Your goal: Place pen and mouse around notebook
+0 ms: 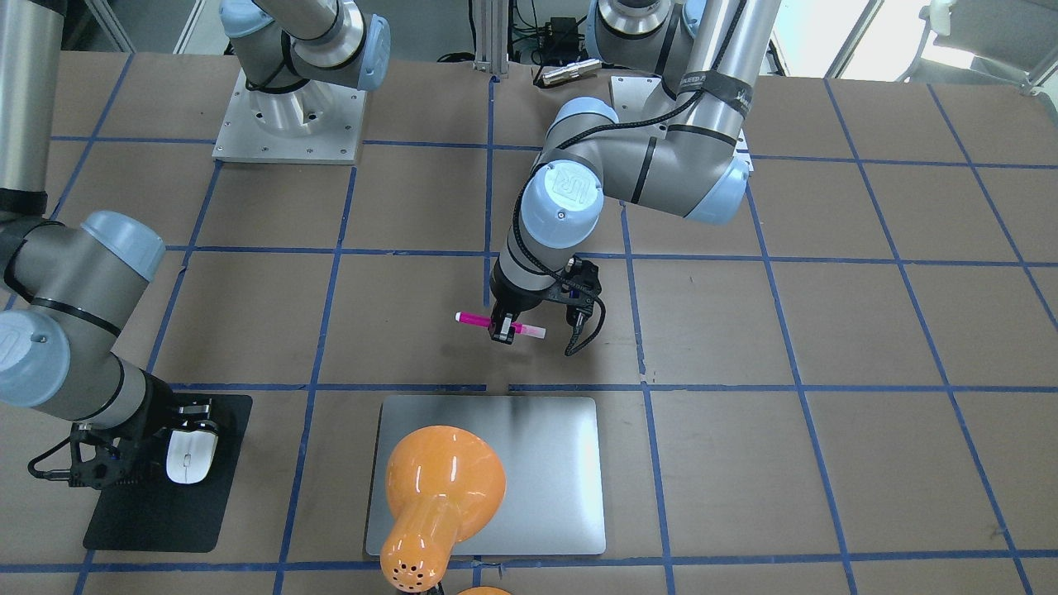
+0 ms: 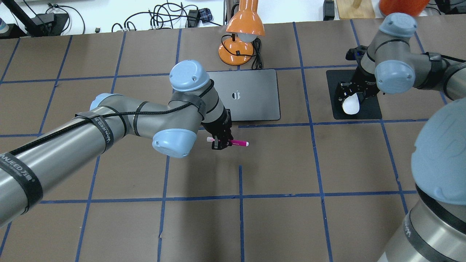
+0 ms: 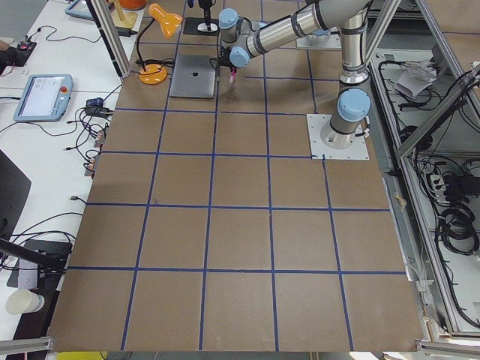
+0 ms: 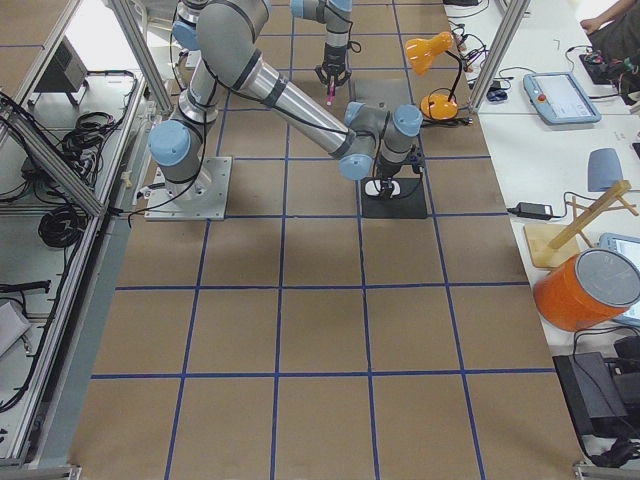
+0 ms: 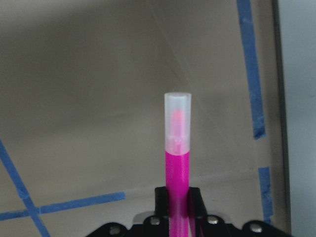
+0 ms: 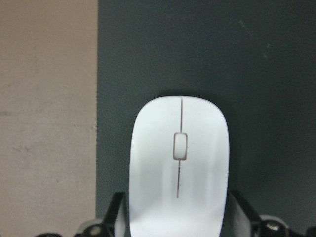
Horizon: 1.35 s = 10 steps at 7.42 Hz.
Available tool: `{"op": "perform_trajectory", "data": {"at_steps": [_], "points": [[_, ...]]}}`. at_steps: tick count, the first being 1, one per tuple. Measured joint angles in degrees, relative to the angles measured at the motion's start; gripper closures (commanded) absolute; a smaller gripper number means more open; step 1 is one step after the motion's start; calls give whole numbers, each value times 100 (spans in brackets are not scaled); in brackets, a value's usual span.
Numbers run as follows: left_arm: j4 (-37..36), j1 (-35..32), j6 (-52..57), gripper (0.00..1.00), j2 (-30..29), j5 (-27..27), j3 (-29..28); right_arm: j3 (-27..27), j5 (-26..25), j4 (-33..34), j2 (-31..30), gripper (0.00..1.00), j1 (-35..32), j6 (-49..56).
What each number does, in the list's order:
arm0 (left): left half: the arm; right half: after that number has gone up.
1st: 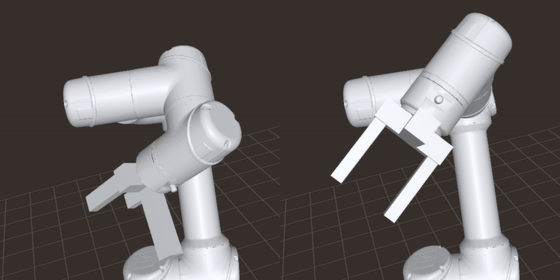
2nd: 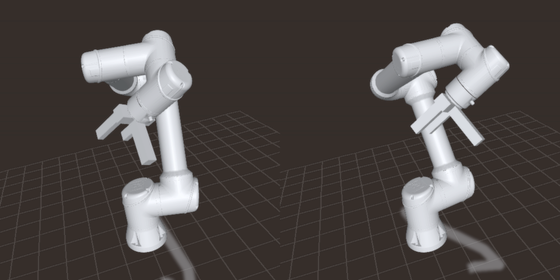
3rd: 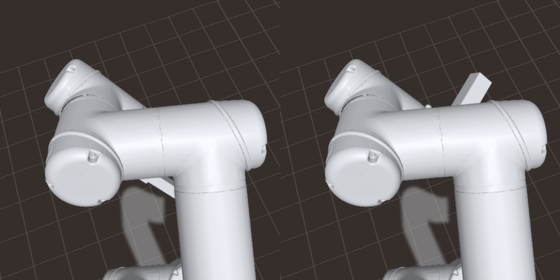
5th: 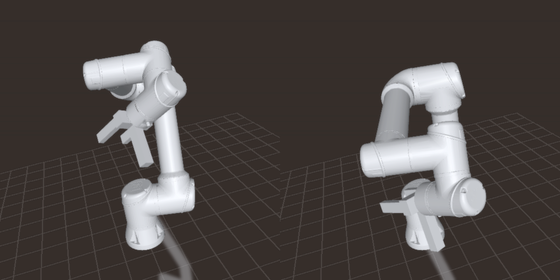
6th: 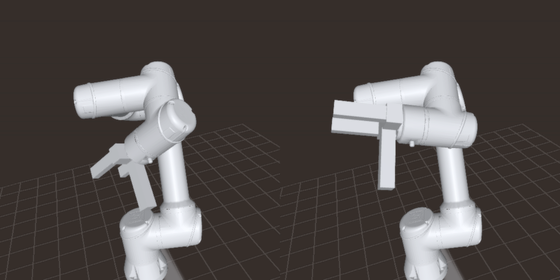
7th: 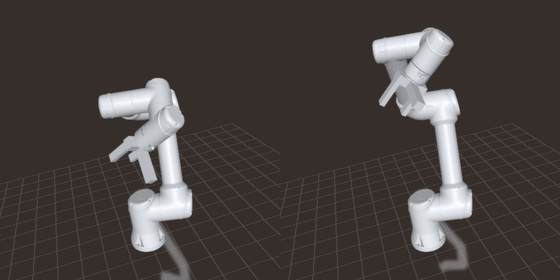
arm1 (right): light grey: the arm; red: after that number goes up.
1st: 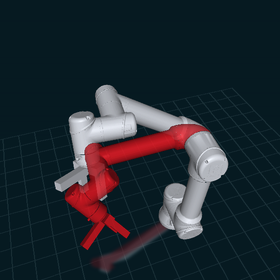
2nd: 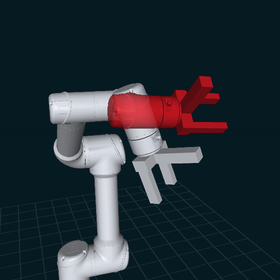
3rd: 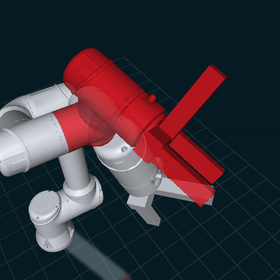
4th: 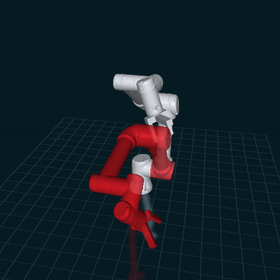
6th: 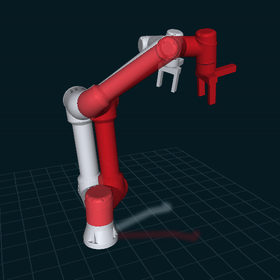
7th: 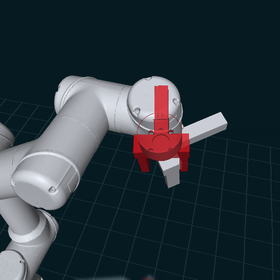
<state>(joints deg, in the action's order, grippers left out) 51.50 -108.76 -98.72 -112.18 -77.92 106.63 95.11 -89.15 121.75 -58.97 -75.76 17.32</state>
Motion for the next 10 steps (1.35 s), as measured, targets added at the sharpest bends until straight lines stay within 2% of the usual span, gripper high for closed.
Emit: {"op": "perform_trajectory", "data": {"at_steps": [2,3,4,7,8,10], "points": [[-27,-74,-139,100,-255,-5,-120,-98,-74,-64,-100,0,-14,-51],[-31,-87,-166,91,-372,-4,-149,-146,-69,-230,-270,0,-51,-58],[-26,-101,-162,1,-469,-14,-156,-160,-43,-614,-614,0,-183,-109],[-9,-142,-193,0,-503,-182,-176,-100,-17,-2098,-2026,0,-1164,-750],[25,-139,-180,0,-437,-206,-192,-60,14,-2416,-2468,0,-1403,-830],[178,-94,-56,0,-173,-241,-247,-143,22,-2606,-3153,0,-1753,-1000]]}}
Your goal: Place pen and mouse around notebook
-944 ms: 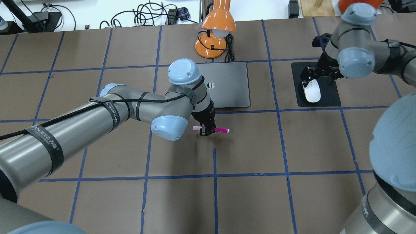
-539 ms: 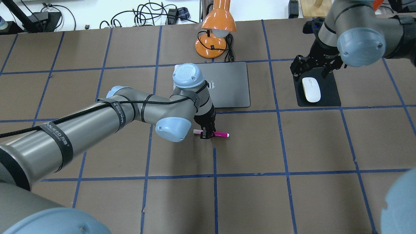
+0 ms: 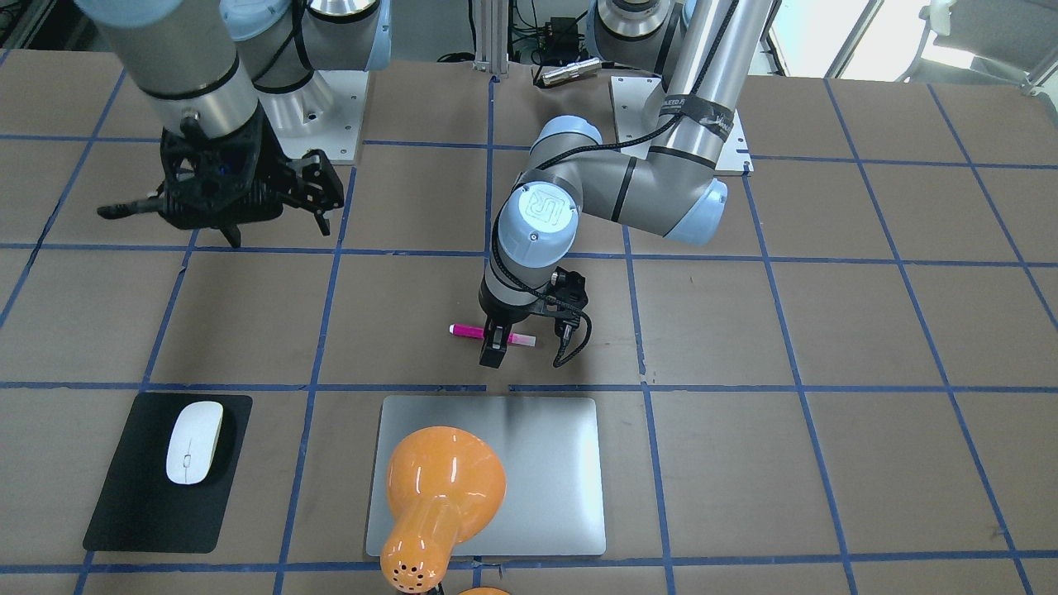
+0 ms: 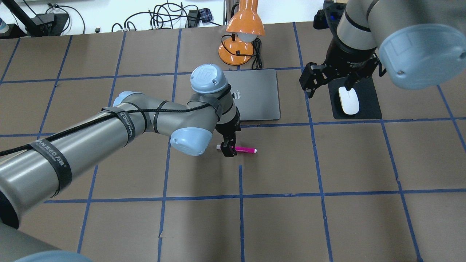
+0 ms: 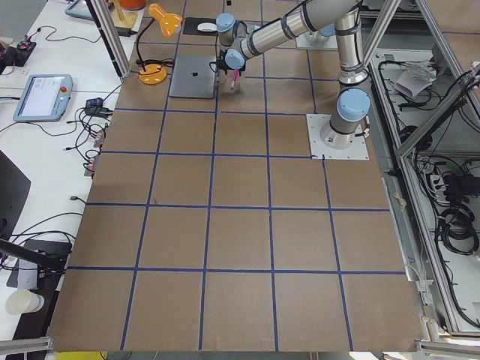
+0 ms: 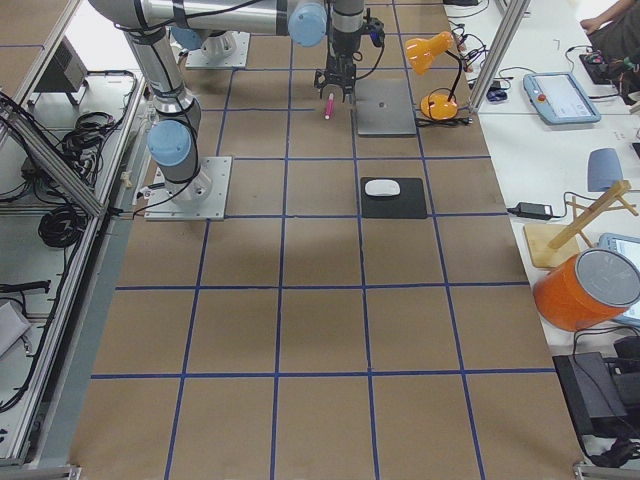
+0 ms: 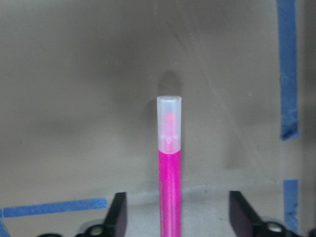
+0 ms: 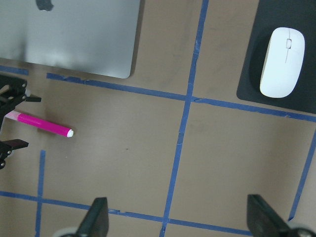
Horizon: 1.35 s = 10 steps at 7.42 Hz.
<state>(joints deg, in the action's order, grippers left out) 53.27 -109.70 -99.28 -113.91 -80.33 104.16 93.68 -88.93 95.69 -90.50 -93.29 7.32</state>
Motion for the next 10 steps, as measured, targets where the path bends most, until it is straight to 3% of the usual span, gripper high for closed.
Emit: {"op": "perform_trajectory", "data": {"at_steps": [1,3,6,10], "points": [[375,50,324,0,247,-117,-69,-127,-10,-58,-135,0,-53,-41],[1822,313,1756,0,919,-495,-294,-407,-10,-389,-152,0,-35,-63],[3507,1136,5036,0,2063,-607,-382,-591,-43,-541,276,0,98,-256],[3600,2185,9417,0,2954,-642,-426,-633,-102,-551,331,0,186,-366]]}}
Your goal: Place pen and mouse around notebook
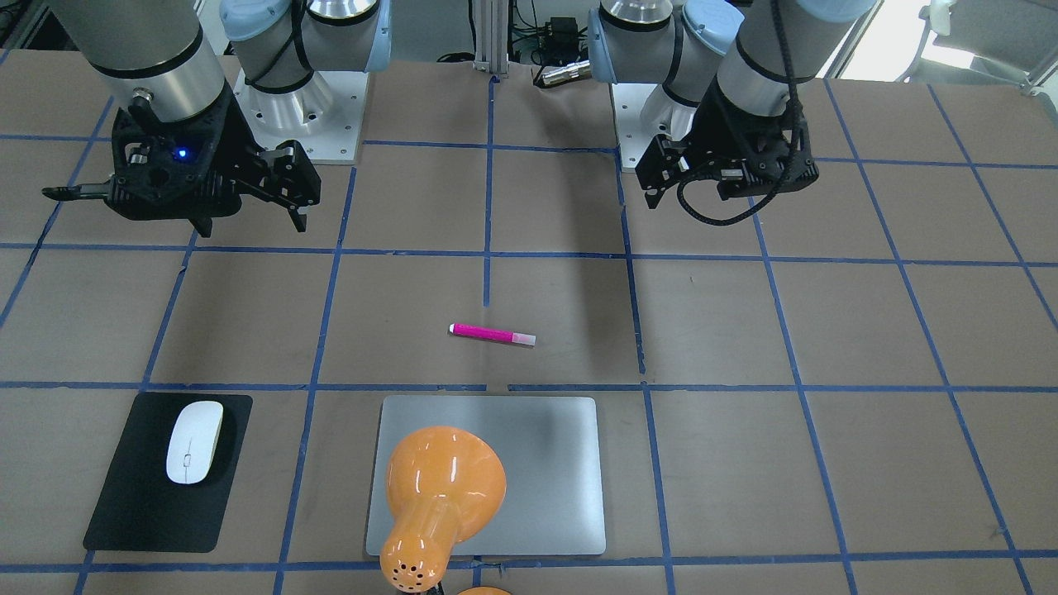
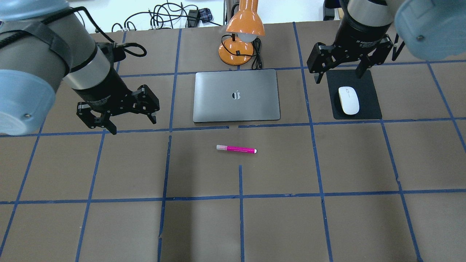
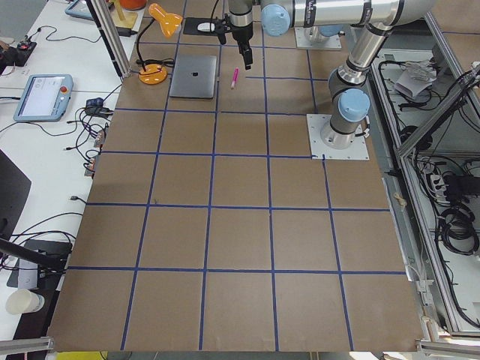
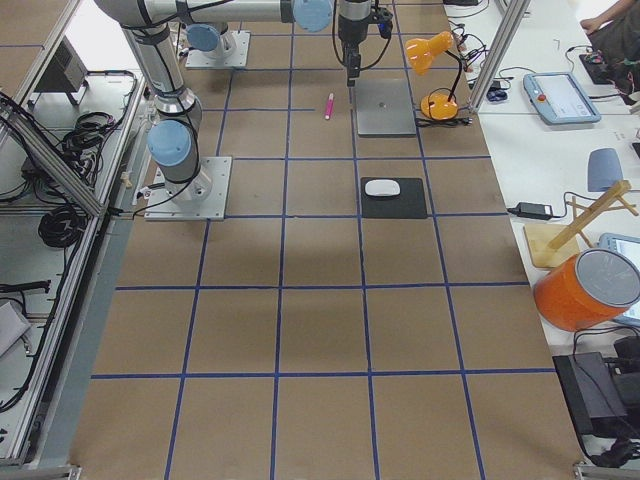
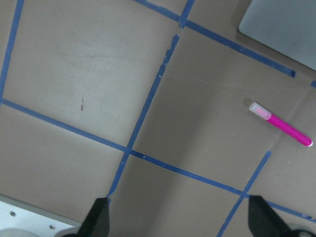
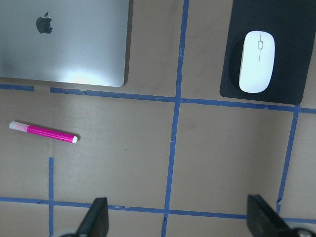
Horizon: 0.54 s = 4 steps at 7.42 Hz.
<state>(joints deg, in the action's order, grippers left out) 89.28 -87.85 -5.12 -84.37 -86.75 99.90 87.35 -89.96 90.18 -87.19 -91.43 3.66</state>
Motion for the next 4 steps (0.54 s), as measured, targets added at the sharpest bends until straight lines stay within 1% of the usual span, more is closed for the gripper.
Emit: {"op": "perform_trajectory", "data": {"at_steps": [1,2,4], "points": [[-203,112,585,0,3,-103,-51,-13,-3,1,0,0,2,-4],[-410,155,853,0,-52,-273,-140,-13,-2,1,-1,0,2,-3],[-530,158,961,0,-127,-419,-275,5,3,-13,-1,0,2,-2]]}}
